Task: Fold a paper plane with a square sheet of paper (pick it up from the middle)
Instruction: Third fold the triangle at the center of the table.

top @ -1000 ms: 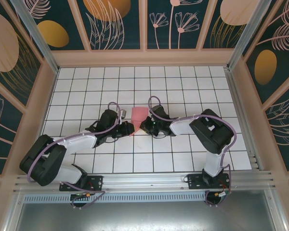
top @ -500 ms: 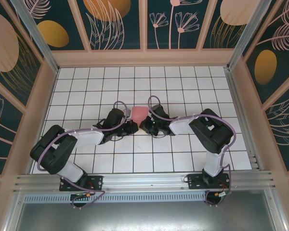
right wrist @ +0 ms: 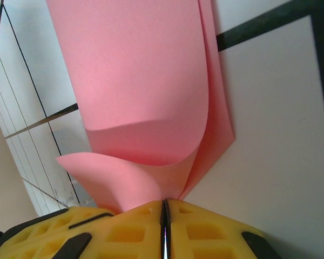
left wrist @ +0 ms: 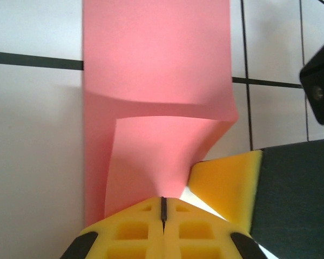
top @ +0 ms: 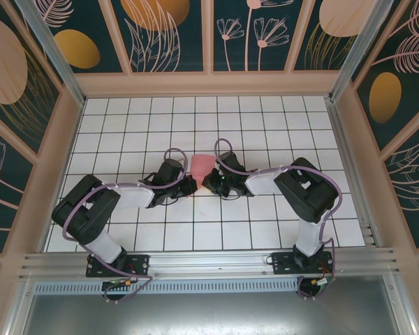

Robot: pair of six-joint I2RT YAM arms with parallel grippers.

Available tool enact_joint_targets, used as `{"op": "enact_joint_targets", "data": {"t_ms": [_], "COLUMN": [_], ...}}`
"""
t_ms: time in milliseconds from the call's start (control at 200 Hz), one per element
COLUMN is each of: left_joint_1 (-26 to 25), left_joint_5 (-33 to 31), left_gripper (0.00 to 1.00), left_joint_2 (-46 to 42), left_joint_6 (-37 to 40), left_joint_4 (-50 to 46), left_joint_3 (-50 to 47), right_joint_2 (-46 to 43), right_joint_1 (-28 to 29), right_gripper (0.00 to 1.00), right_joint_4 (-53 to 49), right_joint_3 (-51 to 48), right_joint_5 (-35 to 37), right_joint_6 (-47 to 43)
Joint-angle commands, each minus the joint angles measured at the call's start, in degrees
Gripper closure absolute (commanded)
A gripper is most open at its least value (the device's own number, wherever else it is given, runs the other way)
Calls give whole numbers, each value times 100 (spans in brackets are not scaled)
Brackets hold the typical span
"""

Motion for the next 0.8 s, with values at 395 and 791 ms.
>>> {"op": "enact_joint_targets", "data": {"t_ms": [395,791], "left_joint_1": [-13,-13], "left_joint_5": [-164,-188], "left_gripper": [94,94], "left_joint_2": [193,219], "left_joint_6": [212,199], "left_joint_4": [-112,-157], "left_joint_3": [147,123], "right_joint_2": [-568,38], "right_joint_1": [-50,-134], "right_gripper": [87,88], "right_joint_4": [-54,-229], "right_joint_3": [-1,464], "right_joint_5": [93,77], "right_joint_6": [-866,-1008]}}
